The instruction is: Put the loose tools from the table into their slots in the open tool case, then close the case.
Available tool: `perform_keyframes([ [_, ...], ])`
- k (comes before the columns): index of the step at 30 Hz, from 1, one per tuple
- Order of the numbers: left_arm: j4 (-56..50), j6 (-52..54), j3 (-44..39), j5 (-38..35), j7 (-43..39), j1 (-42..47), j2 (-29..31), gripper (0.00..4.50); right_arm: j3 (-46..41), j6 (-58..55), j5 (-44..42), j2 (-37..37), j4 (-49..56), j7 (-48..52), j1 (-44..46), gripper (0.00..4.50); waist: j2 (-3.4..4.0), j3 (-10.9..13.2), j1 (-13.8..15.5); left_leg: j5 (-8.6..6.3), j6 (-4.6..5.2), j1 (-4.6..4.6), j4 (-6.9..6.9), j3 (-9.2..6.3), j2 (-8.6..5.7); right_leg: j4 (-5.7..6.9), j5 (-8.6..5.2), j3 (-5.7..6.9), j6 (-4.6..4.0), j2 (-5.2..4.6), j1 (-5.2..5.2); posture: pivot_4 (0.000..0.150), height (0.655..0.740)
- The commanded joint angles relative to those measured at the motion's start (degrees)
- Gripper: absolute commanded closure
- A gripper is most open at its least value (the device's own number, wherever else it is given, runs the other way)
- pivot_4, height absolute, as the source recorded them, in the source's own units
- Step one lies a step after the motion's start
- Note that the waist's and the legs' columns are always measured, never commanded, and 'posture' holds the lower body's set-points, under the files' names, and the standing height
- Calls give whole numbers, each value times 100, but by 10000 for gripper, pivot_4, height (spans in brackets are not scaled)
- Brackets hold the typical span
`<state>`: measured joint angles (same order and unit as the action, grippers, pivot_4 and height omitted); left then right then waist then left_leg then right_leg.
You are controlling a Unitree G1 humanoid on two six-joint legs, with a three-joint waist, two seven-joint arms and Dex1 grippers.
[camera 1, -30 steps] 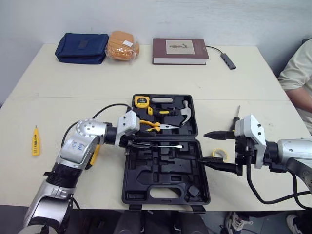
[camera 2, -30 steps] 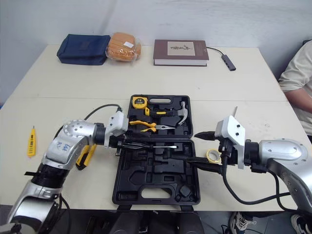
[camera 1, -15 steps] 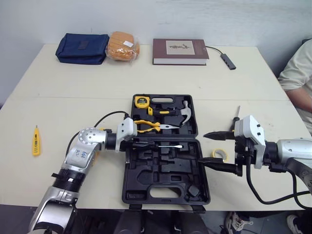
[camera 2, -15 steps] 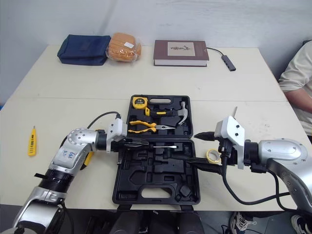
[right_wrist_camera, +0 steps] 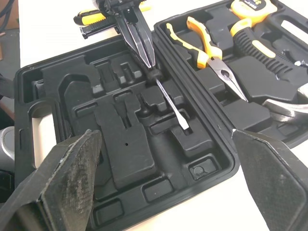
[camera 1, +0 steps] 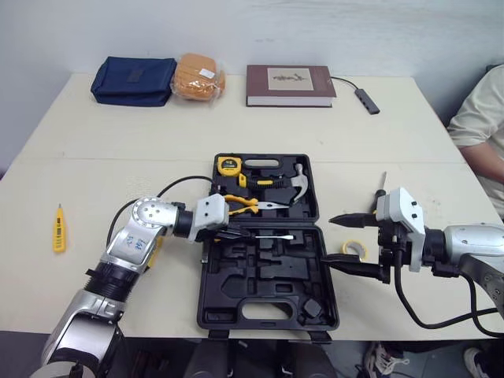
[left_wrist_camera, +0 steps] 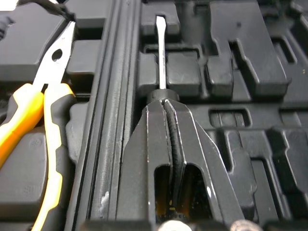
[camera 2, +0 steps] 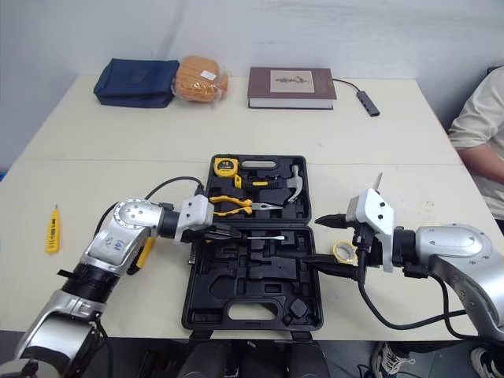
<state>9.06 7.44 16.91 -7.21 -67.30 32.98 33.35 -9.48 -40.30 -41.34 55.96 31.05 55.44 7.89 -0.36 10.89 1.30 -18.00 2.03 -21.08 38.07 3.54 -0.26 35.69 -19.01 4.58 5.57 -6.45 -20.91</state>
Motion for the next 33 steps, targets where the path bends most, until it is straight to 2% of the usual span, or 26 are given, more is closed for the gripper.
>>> perform_keyframes([
  [1,538,380,633,909,104,-295,269,44876,-119,73,39,-8,66,-30,-5,0,12,-47,-9,-2,0,5,-1,-2,1,-4,0,1,0,0,7,1500,7400],
  [7,464,734,826,1036,286,-320,311,44876,-143,115,189,28,36,-35,-127,0,34,-133,-34,-56,27,74,-19,-3,11,-19,-7,-8,-11,-1,62,1500,7400],
  [14,409,830,866,991,331,-341,334,44876,-156,111,225,6,56,-28,-180,0,68,-159,-32,-58,29,77,-20,-5,11,-24,-9,-11,-15,-6,67,1500,7400],
  [20,615,368,1098,1377,511,-309,362,44876,-143,103,231,2,12,-20,-107,0,88,-182,-32,-63,38,77,-22,-9,11,-31,-9,-10,-17,-7,69,1500,7400],
  [24,545,526,919,1187,549,-277,297,44876,-129,95,230,-18,37,-56,-94,0,95,-193,-27,-67,43,83,-29,-11,11,-43,-10,-10,-18,-9,80,1500,7400],
  [25,435,594,787,1015,507,-289,307,44876,-138,89,222,-23,54,-67,-105,0,95,-193,-27,-67,43,84,-31,-12,11,-46,-10,-9,-18,-10,81,1500,7400],
  [28,-362,1185,-124,-178,241,-498,352,44876,-276,112,212,-23,111,-98,-215,0,107,-181,-90,-65,45,81,-47,-12,11,-47,-11,-10,-20,-10,69,1500,7400],
  [29,-681,1322,-454,-544,174,-628,405,44876,-355,137,226,10,124,-80,-264,0,84,-163,-113,-58,41,77,-60,-11,11,-46,-12,-10,-22,-10,57,1500,7400],
  [31,-1489,1681,-1403,-1347,127,-1142,697,39931,-727,60,95,135,80,29,-370,0,44,-124,-197,-35,23,51,-90,-13,11,-46,-14,-5,-27,-10,18,1500,7400],
  [32,-1768,1820,-1696,-1582,151,-1334,807,37140,-874,18,34,170,61,67,-416,0,39,-111,-233,-14,-15,41,-97,-18,11,-44,-17,-3,-31,-8,6,1500,7400],
  [33,-2103,2117,-2172,-1881,319,-1638,906,32867,-1078,-21,8,213,-40,104,-482,0,37,-101,-267,-7,-26,25,-98,-25,11,-43,-20,0,-36,-7,-10,1500,7400],
])
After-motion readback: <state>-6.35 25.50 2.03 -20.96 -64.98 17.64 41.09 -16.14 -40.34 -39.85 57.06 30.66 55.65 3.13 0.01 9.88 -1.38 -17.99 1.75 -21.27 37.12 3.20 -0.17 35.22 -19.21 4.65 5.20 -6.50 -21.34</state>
